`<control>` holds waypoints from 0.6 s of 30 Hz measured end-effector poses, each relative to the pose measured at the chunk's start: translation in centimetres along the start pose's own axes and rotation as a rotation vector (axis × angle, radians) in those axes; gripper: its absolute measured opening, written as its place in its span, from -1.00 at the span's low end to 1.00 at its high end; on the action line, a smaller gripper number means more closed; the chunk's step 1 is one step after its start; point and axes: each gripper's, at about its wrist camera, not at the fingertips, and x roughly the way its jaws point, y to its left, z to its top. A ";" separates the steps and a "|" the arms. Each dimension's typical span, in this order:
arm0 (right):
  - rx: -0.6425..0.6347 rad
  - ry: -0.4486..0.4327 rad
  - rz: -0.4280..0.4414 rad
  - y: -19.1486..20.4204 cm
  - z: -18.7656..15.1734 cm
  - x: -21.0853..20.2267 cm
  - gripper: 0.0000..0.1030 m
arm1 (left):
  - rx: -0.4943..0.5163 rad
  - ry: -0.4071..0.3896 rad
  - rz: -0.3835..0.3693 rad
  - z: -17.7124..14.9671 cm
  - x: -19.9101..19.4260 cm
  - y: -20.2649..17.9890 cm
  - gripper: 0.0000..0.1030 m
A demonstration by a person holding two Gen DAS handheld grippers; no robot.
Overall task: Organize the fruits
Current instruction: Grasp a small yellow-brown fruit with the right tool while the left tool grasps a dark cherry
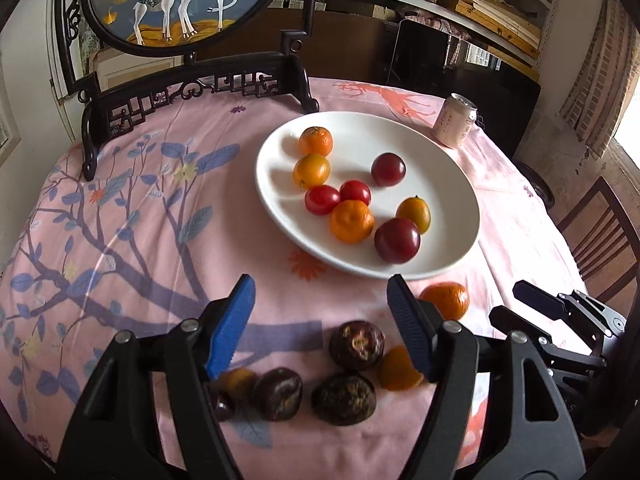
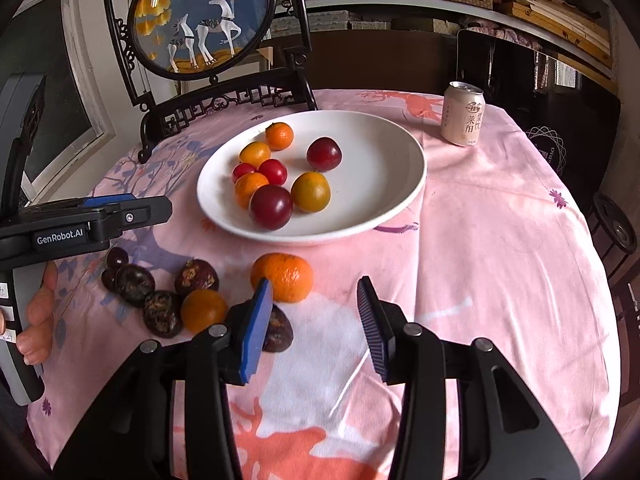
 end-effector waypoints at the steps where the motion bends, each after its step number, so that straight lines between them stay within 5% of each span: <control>1: -0.006 0.004 0.002 0.3 -0.5 -0.3 -0.14 | 0.004 -0.002 -0.001 -0.7 -0.5 0.1 0.37; 18: -0.087 0.139 0.074 5.3 -5.6 1.0 -0.14 | 0.004 0.048 0.011 -9.5 -3.5 3.7 0.41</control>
